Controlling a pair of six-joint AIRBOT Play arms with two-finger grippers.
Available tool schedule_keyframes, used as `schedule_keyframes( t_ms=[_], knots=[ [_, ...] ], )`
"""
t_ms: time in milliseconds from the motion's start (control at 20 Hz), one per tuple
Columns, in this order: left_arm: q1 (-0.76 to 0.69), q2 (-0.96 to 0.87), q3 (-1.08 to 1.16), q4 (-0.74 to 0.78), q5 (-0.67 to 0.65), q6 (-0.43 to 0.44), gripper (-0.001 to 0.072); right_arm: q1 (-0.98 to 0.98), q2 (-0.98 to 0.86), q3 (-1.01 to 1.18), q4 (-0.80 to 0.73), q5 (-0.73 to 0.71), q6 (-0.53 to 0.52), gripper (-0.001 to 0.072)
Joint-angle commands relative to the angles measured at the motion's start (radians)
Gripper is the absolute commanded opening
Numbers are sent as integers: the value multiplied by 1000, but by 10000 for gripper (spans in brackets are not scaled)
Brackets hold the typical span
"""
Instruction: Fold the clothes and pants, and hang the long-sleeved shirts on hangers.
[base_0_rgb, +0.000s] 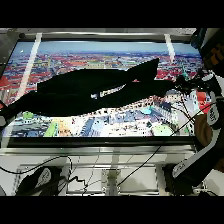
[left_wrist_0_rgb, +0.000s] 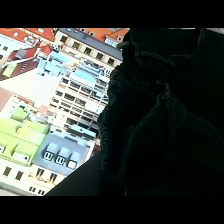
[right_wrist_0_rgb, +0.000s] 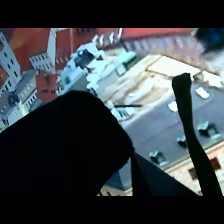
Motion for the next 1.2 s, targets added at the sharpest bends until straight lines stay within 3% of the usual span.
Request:
schedule_keyframes(
  t_ms=[0,50,100,350,600,850,1000,1150],
  knots=[
    [0,0,0,0,2,0,61,19,-18,-1,25,-39,-11,227],
    [0,0,0,-2,2,0,60,21,-18,2,25,-32,-11,150],
    [0,0,0,-9,2,0,61,26,-16,2,26,-22,-11,28],
    [-3,0,5,-15,2,-1,59,30,96,2,-25,34,-57,19],
    [-47,2,100,-13,-40,-52,57,35,375,17,-346,231,-146,19],
    [-56,2,284,9,-48,-88,55,35,652,17,-500,198,-145,18],
    [-39,0,310,150,-152,-214,55,31,720,17,-570,238,-141,17],
    [-36,-14,310,282,-360,-240,55,31,714,16,-575,404,-145,18]
  ],
)
